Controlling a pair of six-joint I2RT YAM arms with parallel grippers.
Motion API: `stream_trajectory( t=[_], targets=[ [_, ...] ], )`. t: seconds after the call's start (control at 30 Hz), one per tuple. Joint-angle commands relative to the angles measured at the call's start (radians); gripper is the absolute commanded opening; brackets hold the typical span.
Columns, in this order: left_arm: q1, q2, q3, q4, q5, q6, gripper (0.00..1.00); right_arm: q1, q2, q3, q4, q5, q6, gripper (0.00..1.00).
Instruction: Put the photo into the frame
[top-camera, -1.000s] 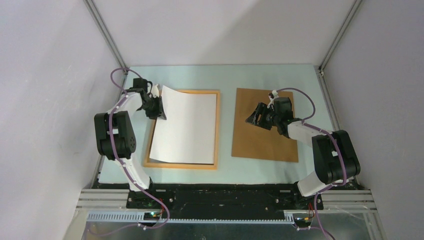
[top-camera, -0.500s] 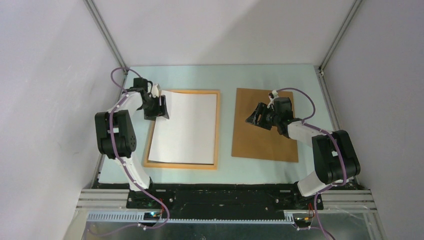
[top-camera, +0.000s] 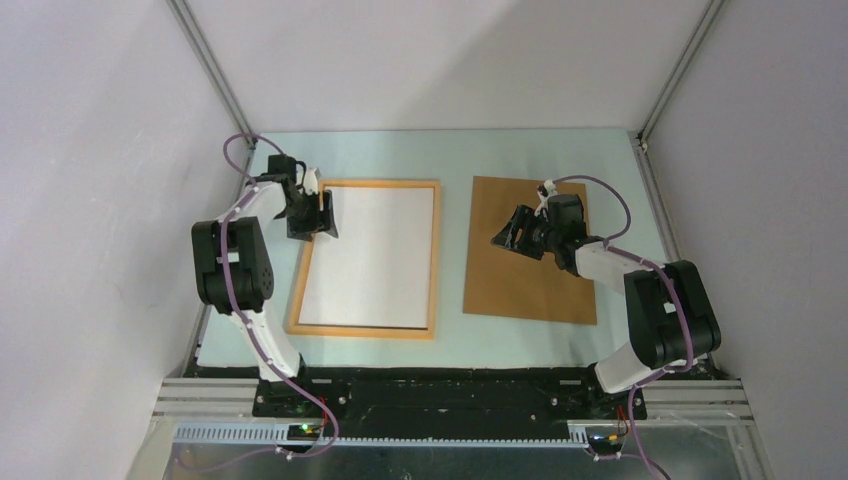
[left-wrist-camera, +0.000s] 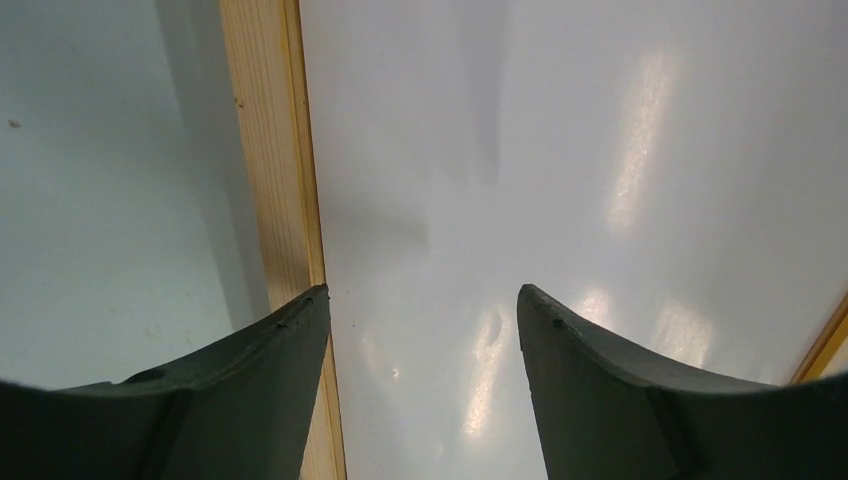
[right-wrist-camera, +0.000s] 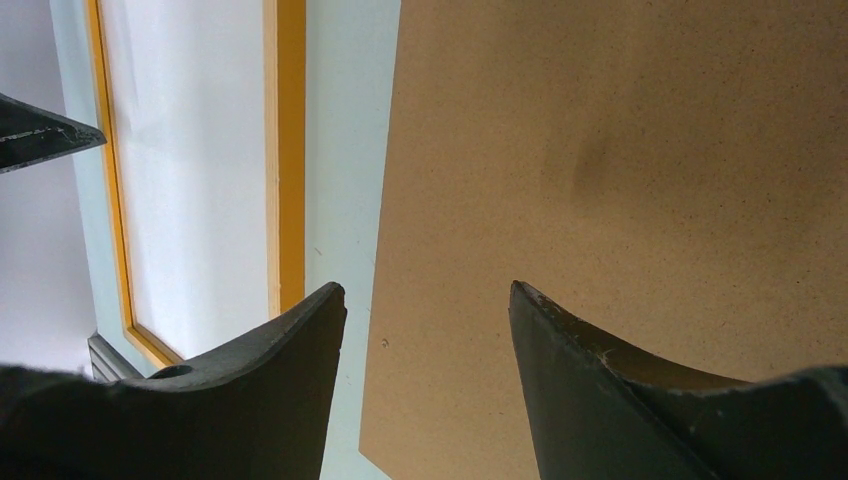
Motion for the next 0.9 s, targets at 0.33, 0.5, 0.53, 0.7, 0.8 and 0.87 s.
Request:
stream_trajectory(
  t=[0.33,0.5,0.53,0.7,0.8,0.87],
  targets=[
    [-0.003,-0.035,0.042,0.001,0.006,0.031,0.76,-0.005,-0.046,-0.001,0.027,0.022,-0.039,0.66],
    [-0.008,-0.066,0.024,0.001,0.037,0.031,0.81,-0.005,-0.080,-0.001,0.019,0.060,-0.082,0.70],
    [-0.010,-0.074,0.021,0.003,0.048,0.030,0.82,-0.005,-0.087,0.000,0.017,0.066,-0.090,0.71],
    [-0.043,-0.120,-0.011,0.008,0.082,0.038,0.87,-0.024,-0.133,0.027,-0.039,0.121,-0.155,0.79],
    [-0.076,-0.172,-0.025,0.016,0.087,0.045,0.91,-0.062,-0.144,0.071,-0.102,0.140,-0.195,0.96],
    [-0.114,-0.201,-0.033,0.023,0.099,0.049,0.93,-0.094,-0.149,0.088,-0.137,0.143,-0.223,0.99]
  ],
)
